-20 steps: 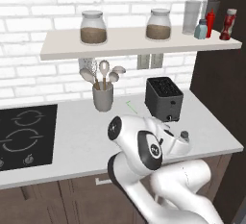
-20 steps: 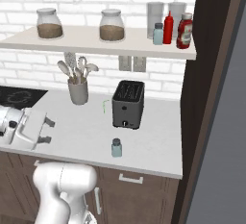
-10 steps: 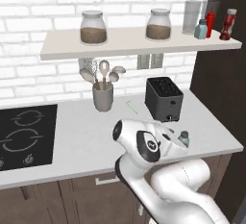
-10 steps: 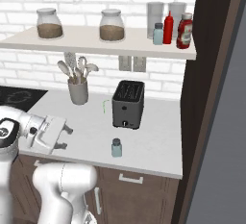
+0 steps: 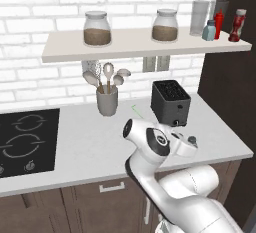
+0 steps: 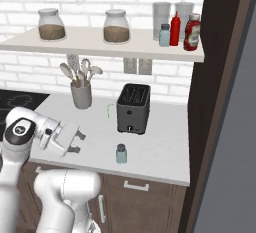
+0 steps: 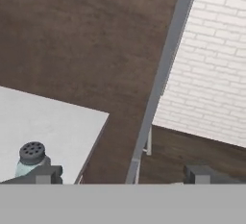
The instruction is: Put the shaker and condiment bottle from the counter next to their counterparts in the cabinet.
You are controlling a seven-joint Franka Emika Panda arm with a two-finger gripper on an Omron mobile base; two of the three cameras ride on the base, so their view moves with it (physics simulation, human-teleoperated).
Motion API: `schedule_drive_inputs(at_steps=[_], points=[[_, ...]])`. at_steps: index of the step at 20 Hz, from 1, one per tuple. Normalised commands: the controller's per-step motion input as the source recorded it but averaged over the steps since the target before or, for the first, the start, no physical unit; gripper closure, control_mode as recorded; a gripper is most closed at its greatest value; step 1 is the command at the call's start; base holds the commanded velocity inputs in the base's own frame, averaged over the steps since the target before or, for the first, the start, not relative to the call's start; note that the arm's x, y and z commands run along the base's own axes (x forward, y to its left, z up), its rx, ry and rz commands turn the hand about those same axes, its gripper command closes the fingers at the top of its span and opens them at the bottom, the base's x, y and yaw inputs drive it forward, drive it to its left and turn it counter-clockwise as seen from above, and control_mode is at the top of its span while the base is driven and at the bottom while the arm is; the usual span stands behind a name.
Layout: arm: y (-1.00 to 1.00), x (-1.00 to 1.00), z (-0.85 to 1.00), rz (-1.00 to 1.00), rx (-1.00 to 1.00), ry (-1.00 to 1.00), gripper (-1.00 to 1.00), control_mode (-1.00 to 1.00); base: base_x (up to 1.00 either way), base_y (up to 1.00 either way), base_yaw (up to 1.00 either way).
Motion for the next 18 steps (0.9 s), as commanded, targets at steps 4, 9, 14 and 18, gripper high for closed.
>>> schedule_drive_inputs(at_steps=[4,9,14,18], points=[[0.0,0.21,-0.79,-0.03,0.05,-0.01,-1.0,-1.0,0.0,0.0,0.0],[0.0,0.33,-0.24,-0.01,0.0,0.03,-1.0,-1.0,0.0,0.0,0.0],[-0.06,0.07,0.0,0.0,0.0,0.01,-1.0,-1.0,0.0,0.0,0.0],[-0.01,0.32,-0.24,0.0,0.01,0.0,-1.0,-1.0,0.0,0.0,0.0]])
